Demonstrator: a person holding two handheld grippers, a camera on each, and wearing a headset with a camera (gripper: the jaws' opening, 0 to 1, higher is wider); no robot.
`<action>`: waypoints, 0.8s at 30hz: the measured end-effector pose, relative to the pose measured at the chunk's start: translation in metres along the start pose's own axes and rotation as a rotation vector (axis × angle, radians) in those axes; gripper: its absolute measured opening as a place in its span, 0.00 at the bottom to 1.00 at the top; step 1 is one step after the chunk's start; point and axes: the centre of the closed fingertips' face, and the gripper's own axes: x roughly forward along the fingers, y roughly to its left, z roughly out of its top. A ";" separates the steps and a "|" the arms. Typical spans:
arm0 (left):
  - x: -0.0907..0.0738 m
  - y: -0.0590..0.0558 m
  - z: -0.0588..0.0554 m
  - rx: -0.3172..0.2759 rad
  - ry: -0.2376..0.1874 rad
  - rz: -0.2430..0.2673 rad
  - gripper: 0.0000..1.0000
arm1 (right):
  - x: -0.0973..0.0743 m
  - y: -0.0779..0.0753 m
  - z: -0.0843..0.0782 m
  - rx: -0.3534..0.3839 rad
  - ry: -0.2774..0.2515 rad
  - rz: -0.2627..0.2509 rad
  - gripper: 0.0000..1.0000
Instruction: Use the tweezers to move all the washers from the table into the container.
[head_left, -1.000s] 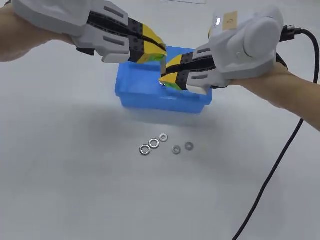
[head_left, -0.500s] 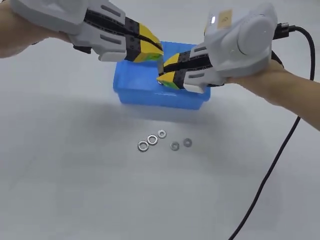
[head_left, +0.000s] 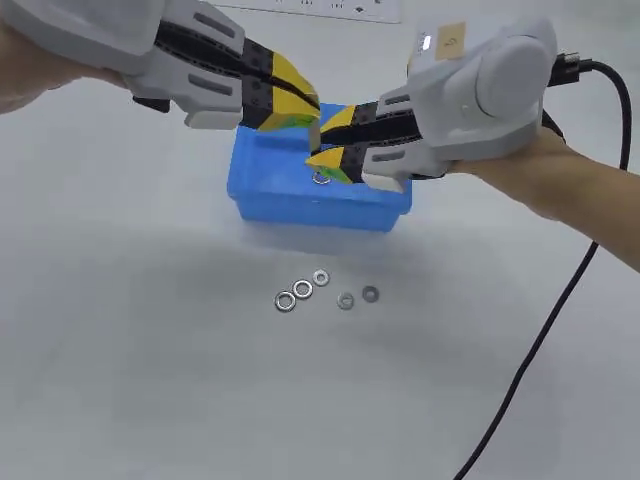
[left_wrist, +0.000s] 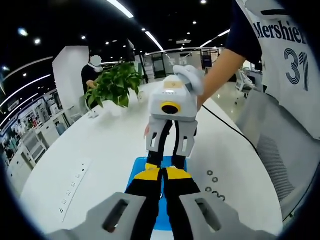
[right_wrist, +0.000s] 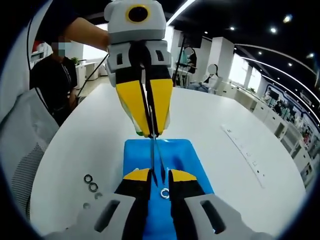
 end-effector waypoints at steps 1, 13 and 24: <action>-0.001 -0.002 0.003 0.002 -0.002 -0.005 0.05 | -0.002 0.002 0.002 -0.008 -0.005 -0.001 0.15; -0.021 -0.039 0.044 0.059 -0.036 -0.008 0.05 | -0.035 0.036 0.035 -0.061 -0.072 -0.017 0.13; -0.015 -0.090 0.052 0.084 -0.028 -0.047 0.05 | -0.049 0.084 0.027 -0.086 -0.048 0.018 0.12</action>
